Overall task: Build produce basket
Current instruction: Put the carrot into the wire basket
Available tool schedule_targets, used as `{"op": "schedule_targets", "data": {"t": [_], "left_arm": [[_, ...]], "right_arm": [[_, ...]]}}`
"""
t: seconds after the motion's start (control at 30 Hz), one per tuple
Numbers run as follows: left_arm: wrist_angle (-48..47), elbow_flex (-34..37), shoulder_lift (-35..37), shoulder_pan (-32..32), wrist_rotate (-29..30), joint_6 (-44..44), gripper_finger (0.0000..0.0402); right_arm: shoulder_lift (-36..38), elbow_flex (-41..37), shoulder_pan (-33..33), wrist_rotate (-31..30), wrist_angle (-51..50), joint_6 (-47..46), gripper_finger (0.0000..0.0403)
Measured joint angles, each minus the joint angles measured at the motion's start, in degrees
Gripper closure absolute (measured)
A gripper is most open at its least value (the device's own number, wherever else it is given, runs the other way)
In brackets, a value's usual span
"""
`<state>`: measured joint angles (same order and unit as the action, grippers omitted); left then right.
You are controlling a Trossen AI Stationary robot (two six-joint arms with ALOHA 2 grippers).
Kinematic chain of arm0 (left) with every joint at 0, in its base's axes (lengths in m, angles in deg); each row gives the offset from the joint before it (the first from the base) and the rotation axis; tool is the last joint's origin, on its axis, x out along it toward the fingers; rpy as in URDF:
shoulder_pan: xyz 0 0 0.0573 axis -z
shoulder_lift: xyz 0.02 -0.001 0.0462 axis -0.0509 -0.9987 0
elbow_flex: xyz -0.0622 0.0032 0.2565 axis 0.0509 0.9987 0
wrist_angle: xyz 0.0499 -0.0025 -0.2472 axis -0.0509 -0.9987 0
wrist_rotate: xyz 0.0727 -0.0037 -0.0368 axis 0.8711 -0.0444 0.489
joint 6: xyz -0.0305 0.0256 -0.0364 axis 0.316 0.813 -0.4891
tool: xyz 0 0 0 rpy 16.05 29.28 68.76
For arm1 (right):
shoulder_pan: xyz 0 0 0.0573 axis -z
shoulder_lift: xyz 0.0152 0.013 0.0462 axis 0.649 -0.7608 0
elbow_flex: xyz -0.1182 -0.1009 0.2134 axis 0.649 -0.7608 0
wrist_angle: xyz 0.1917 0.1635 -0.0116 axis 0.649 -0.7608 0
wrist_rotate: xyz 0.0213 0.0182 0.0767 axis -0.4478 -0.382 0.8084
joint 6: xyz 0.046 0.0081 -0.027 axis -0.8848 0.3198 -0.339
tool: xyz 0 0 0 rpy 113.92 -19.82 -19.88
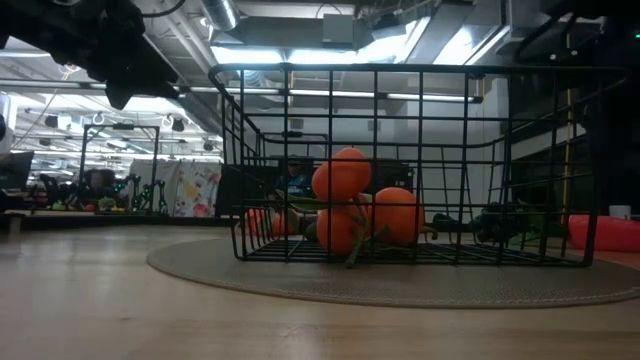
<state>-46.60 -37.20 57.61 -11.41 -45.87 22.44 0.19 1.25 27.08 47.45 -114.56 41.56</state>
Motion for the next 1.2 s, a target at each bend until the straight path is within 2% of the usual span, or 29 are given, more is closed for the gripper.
{"op": "schedule_targets", "data": {"t": [0.23,0.47,0.83,1.07,1.2], "left_arm": [[0.0,0.0,0.0,0.0,0.0,0.0,0.0230],[0.0,0.0,0.0,0.0,0.0,0.0,0.0230],[0.0,0.0,0.0,0.0,0.0,0.0,0.0230],[0.0,0.0,0.0,0.0,0.0,0.0,0.0230],[0.0,0.0,0.0,0.0,0.0,0.0,0.0230]], "right_arm": [[-2.4,-0.7,0.0,-0.6,0.6,-4.5,0.0207],[-7.2,-0.7,0.0,-2.7,-0.7,-3.1,0.0207],[-16.5,-0.7,0.0,-2.7,0.1,-1.5,0.0207],[-17.9,-0.8,0.3,-2.6,2.7,2.2,0.0207],[-16.9,-5.0,1.4,-2.2,5.8,1.6,0.0207]]}}
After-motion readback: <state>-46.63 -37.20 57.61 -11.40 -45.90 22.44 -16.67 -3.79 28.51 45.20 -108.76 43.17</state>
